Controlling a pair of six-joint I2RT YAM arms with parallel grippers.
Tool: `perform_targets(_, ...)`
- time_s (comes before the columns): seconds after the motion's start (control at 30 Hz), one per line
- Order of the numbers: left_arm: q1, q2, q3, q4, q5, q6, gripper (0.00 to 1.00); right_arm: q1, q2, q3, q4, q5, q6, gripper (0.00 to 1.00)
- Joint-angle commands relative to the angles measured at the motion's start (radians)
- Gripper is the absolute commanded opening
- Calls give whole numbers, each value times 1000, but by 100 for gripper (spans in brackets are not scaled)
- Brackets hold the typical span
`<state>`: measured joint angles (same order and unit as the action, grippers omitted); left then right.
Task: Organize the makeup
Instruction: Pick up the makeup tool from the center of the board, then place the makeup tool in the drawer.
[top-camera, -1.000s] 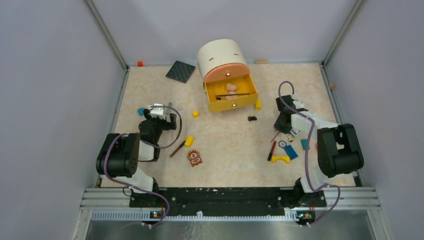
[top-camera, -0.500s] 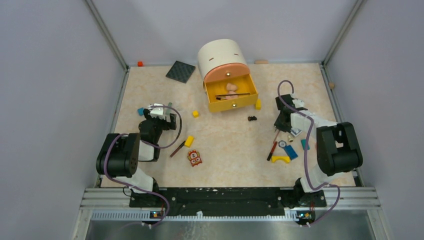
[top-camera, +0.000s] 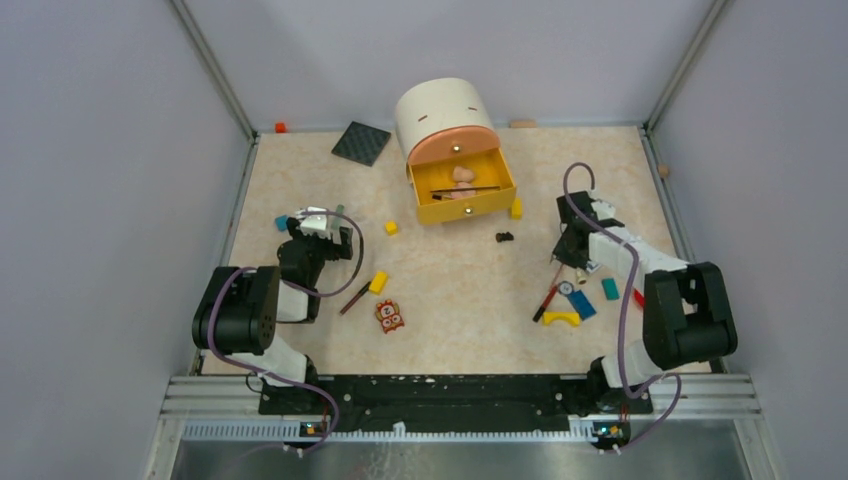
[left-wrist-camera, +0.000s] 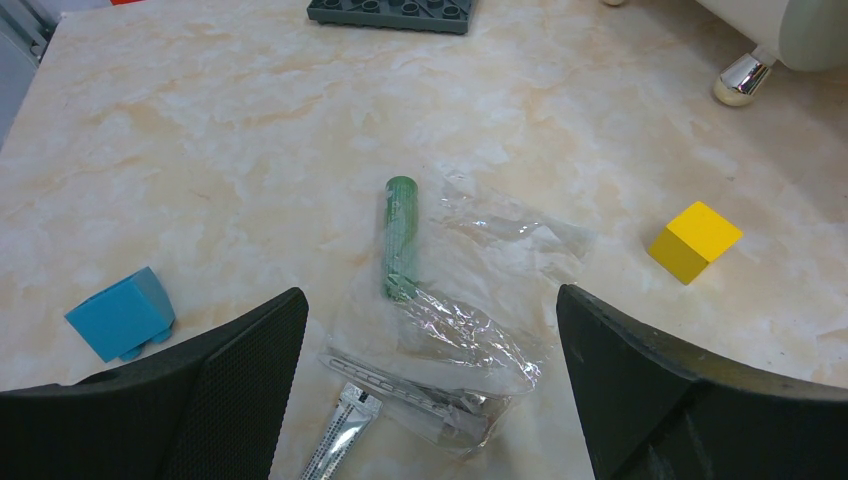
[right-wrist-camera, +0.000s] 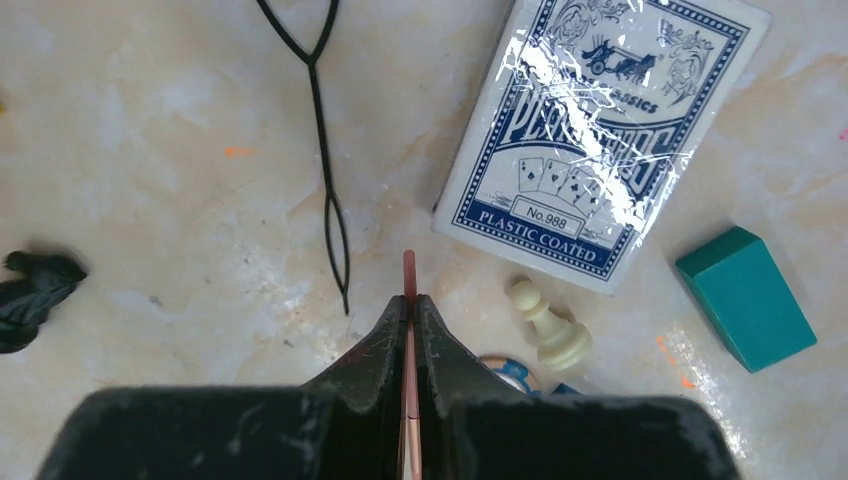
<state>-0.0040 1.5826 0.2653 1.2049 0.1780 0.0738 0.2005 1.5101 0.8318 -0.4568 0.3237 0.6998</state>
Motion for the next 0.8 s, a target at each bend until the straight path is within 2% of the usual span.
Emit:
perform_targets(0.0, -3, 10, -12, 58, 0, -1, 99, -10, -145, 58, -23, -8, 44, 0)
perform_targets(0.2, -2, 9, -11, 58, -1, -1, 99, -10, -325, 63, 99, -88, 81, 0)
perform_targets(0.3, -3, 10, -11, 58, 0, -1, 99, -8, -364, 89, 147, -111, 144, 0)
perform_targets(0.5, -3, 10, -12, 58, 0, 0, 99, 48, -300, 189, 205, -113, 259, 0)
perform_targets(0.77, -2, 10, -12, 57, 0, -1, 99, 232, -144, 332, 340, -22, 362, 0)
